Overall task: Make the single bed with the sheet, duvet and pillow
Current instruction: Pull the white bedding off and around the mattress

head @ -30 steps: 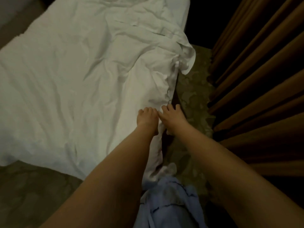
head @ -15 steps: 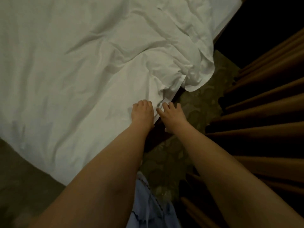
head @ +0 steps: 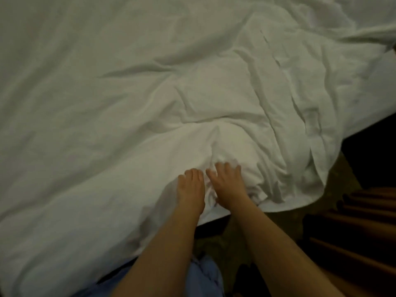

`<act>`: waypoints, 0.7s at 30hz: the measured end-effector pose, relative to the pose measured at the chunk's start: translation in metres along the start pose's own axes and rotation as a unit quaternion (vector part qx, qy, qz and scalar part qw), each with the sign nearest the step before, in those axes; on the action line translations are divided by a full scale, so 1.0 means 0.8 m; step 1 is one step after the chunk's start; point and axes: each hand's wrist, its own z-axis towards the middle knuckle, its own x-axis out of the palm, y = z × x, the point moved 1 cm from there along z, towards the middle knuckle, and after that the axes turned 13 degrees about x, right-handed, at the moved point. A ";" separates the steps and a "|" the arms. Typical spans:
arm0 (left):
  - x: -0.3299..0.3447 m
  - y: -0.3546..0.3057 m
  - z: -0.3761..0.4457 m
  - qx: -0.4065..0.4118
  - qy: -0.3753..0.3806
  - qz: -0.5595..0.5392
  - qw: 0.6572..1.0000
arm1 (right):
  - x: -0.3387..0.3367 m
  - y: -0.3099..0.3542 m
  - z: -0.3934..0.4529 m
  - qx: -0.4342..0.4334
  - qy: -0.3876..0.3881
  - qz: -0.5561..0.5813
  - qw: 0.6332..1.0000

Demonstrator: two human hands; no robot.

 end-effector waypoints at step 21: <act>0.030 -0.029 0.034 -0.173 0.081 -0.093 0.977 | 0.047 -0.006 0.064 -0.225 -0.017 0.029 0.974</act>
